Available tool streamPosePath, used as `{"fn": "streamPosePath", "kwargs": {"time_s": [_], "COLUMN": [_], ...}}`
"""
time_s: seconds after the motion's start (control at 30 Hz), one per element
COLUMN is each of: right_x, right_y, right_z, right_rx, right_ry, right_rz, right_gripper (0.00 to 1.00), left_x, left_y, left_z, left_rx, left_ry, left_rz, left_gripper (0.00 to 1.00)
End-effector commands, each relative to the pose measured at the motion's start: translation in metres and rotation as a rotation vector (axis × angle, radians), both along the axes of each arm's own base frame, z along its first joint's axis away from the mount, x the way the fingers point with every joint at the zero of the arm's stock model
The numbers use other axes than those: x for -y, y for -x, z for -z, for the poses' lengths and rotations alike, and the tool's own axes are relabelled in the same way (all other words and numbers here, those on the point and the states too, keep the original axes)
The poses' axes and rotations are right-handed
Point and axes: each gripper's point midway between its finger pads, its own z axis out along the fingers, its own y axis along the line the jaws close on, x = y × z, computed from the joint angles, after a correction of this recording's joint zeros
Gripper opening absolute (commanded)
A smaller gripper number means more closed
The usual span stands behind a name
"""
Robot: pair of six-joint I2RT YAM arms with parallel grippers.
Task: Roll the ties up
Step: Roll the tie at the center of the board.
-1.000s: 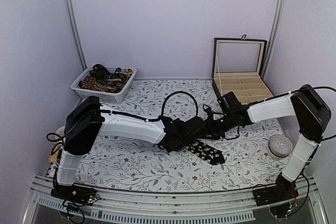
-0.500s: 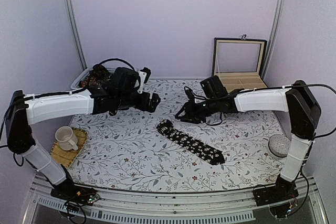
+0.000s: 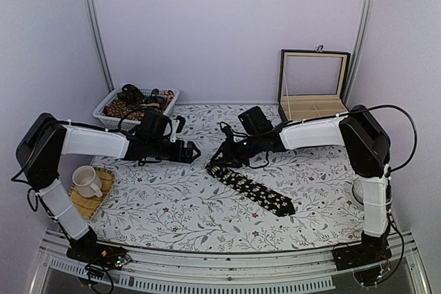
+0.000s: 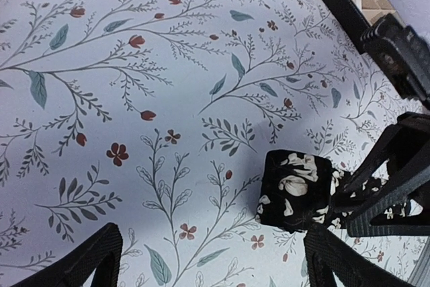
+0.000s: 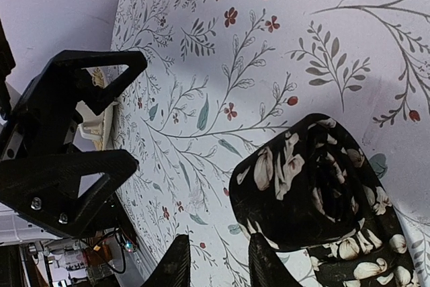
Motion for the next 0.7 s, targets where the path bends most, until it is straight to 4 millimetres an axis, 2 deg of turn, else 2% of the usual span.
{"fn": "streamPosePath", "kwargs": {"time_s": [0.0, 0.27, 0.67], "right_x": [-0.005, 0.003, 0.027], "right_y": [-0.009, -0.011, -0.004], "right_z": [0.035, 0.059, 0.079], "right_rx": [-0.048, -0.07, -0.106], "right_ry": [0.03, 0.078, 0.105], "right_rz": [0.017, 0.033, 0.055], "right_gripper": [0.29, 0.29, 0.29], "left_x": [0.003, 0.013, 0.04], "left_y": [-0.014, -0.019, -0.017], "left_z": [0.004, 0.029, 0.036], "left_rx": [-0.005, -0.077, -0.152], "left_ry": [0.101, 0.142, 0.317], "left_rz": [0.02, 0.068, 0.148], "left_gripper": [0.94, 0.91, 0.87]}}
